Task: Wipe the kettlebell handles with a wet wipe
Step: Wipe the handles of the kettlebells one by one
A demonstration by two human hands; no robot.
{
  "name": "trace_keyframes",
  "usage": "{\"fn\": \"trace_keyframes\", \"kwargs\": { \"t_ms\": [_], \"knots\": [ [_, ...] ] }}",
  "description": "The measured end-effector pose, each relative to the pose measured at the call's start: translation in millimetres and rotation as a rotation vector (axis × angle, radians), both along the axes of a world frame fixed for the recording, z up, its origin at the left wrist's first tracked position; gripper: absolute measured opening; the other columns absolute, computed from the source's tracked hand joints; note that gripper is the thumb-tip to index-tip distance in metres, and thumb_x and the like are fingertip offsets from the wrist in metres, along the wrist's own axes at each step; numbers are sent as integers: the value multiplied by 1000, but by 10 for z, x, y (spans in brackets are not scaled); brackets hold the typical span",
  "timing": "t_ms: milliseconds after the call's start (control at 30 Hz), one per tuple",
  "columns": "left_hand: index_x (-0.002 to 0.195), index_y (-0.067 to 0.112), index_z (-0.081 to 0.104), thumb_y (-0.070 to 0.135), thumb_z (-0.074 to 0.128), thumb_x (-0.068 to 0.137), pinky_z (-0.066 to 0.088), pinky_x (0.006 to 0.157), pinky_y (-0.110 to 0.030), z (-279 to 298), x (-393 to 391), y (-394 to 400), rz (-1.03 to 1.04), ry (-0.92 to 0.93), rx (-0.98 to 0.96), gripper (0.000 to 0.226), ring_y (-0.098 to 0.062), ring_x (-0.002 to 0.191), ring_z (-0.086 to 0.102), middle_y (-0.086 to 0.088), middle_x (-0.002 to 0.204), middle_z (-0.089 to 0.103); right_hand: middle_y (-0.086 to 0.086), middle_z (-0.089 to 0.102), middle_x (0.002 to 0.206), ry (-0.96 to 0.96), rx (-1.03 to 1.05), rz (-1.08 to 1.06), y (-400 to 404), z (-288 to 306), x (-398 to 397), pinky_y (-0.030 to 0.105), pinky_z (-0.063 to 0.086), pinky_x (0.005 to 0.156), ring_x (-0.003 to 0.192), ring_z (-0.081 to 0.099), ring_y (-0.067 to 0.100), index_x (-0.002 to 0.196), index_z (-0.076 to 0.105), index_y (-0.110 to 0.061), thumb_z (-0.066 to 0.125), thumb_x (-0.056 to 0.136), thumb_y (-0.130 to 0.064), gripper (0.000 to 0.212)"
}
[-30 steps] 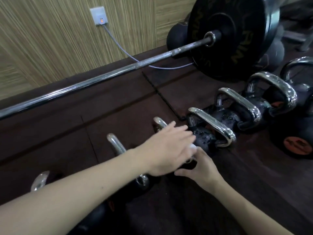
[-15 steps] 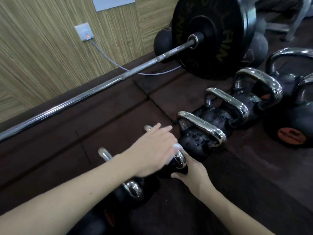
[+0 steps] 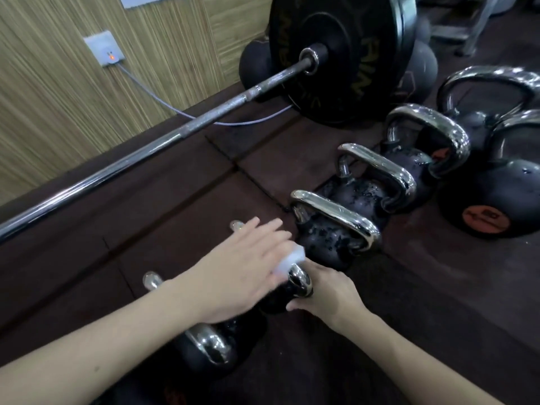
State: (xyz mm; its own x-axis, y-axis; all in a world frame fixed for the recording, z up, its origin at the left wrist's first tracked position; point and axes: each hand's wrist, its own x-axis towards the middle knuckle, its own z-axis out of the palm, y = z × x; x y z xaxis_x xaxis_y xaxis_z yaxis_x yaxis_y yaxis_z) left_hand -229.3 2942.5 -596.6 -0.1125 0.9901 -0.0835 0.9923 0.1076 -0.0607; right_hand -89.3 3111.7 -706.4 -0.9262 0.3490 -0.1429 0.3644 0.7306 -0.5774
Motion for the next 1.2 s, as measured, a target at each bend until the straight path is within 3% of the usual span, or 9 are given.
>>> {"fn": "trace_keyframes", "kwargs": {
  "t_ms": [100,267,367,533,733,800,867,1033,1200],
  "knots": [
    [161,29,30,51,17,111,4,130,-41,13,-56,59,-69,-25,-64,56,-13,160,14,7,167,31,-24,55,142,10,-36,20,14,-39,-6,19,37,84,125,56,5,143,46,-44,85,73,-49,80],
    [148,42,48,63,1,103,-2,129,-35,32,-563,10,284,-371,55,69,-3,158,15,27,148,45,-41,19,158,50,-180,88,57,-138,-4,22,35,116,144,31,-9,142,0,-75,90,69,-43,120],
    [146,43,49,55,4,107,4,131,-44,41,-405,58,236,-275,16,61,-7,159,12,24,146,44,-38,35,153,61,-257,54,49,-183,-1,13,32,114,139,36,-13,149,14,-67,94,64,-43,118],
    [138,26,57,49,33,108,20,127,-51,-56,31,214,-163,3,1,45,-21,141,48,4,132,61,-48,51,91,49,-208,2,-7,-219,-27,-5,32,80,101,52,-18,134,59,-32,91,66,-47,77],
    [103,37,66,43,16,107,20,122,-62,23,-583,51,297,-292,37,50,-14,124,55,17,120,64,-34,41,152,118,-356,-4,1,-238,-31,29,33,121,141,38,-9,148,25,-62,97,57,-47,117],
    [91,34,65,51,8,103,16,125,-58,53,-617,28,415,-412,96,61,-16,135,50,19,121,65,-31,42,153,124,-352,-2,4,-232,-22,28,32,122,142,37,-10,146,25,-66,97,58,-45,116],
    [113,31,68,53,9,102,16,125,-46,53,-442,95,323,-232,49,64,-20,143,44,14,124,63,-31,50,147,111,-333,-20,8,-227,-23,24,37,117,137,44,-10,144,29,-68,98,57,-44,113],
    [120,25,62,46,26,107,28,119,-42,18,133,261,-127,-111,48,43,-18,112,59,7,113,63,-43,65,96,45,-289,-47,0,-219,-37,23,50,90,100,63,-9,122,57,-49,97,58,-43,75],
    [77,26,51,30,36,107,49,86,-49,58,-450,89,263,-266,132,34,-21,83,55,5,83,53,-33,50,146,87,-291,-21,-9,-185,-37,25,41,114,135,46,-9,147,24,-65,94,56,-50,116]
  ]
}}
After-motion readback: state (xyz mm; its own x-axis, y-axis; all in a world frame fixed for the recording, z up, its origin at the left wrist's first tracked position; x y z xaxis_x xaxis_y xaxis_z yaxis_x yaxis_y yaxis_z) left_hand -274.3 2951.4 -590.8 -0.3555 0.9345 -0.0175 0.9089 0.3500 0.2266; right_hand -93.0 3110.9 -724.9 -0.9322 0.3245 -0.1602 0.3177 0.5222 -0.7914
